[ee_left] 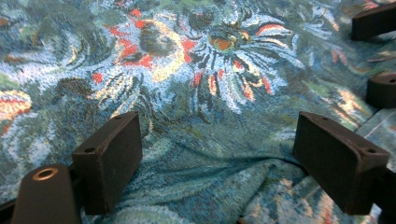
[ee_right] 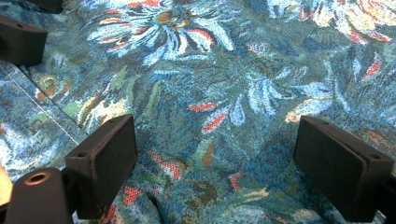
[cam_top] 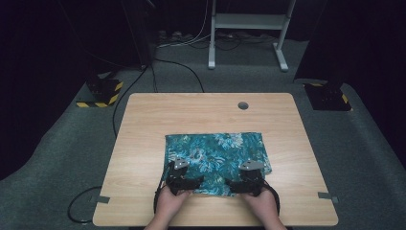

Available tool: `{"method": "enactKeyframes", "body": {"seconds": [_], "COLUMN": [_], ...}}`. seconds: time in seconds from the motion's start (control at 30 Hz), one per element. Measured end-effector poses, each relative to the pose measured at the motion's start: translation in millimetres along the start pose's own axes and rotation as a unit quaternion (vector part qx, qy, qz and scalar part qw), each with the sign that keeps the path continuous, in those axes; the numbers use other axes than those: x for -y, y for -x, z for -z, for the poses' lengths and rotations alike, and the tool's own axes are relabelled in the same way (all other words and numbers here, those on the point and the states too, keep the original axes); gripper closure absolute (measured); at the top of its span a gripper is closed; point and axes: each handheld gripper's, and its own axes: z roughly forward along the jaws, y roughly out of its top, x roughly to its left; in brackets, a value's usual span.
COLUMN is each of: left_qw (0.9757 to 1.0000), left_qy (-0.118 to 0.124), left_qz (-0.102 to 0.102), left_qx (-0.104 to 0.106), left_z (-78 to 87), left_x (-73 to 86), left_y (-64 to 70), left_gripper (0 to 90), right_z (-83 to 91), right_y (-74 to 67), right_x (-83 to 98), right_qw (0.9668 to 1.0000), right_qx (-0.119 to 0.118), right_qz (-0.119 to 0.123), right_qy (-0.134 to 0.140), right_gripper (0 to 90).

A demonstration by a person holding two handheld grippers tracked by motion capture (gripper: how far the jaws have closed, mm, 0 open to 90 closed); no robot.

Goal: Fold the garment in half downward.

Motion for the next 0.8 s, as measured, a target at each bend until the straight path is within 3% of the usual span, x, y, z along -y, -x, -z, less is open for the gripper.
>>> {"method": "enactKeyframes", "body": {"seconds": [0.2,0.43,0.63,0.8], "left_qw": [0.9998,0.9986,0.9981,0.9979], "left_qy": [-0.006,0.031,0.048,0.057], "left_qz": [0.002,-0.005,-0.016,-0.016], "left_qx": [0.019,0.044,0.035,0.028], "left_z": [-2.5,15.2,34.4,47.8], "left_x": [-4.3,-0.7,9.1,20.3], "left_y": [-2.5,-10.8,-21.8,-32.4], "left_gripper": [8.5,8.1,6.6,5.2], "right_z": [-1.6,16.5,32.6,40.2], "right_y": [2.2,7.5,18.7,24.7], "right_x": [-3.7,-1.7,6.4,17.4], "right_qw": [1.0000,0.9996,0.9988,0.9989], "right_qx": [-0.005,-0.001,0.009,0.012], "right_qz": [-0.004,-0.001,0.002,0.009], "right_qy": [-0.005,0.029,0.048,0.045], "right_gripper": [10.7,5.1,0.4,0.2]}}
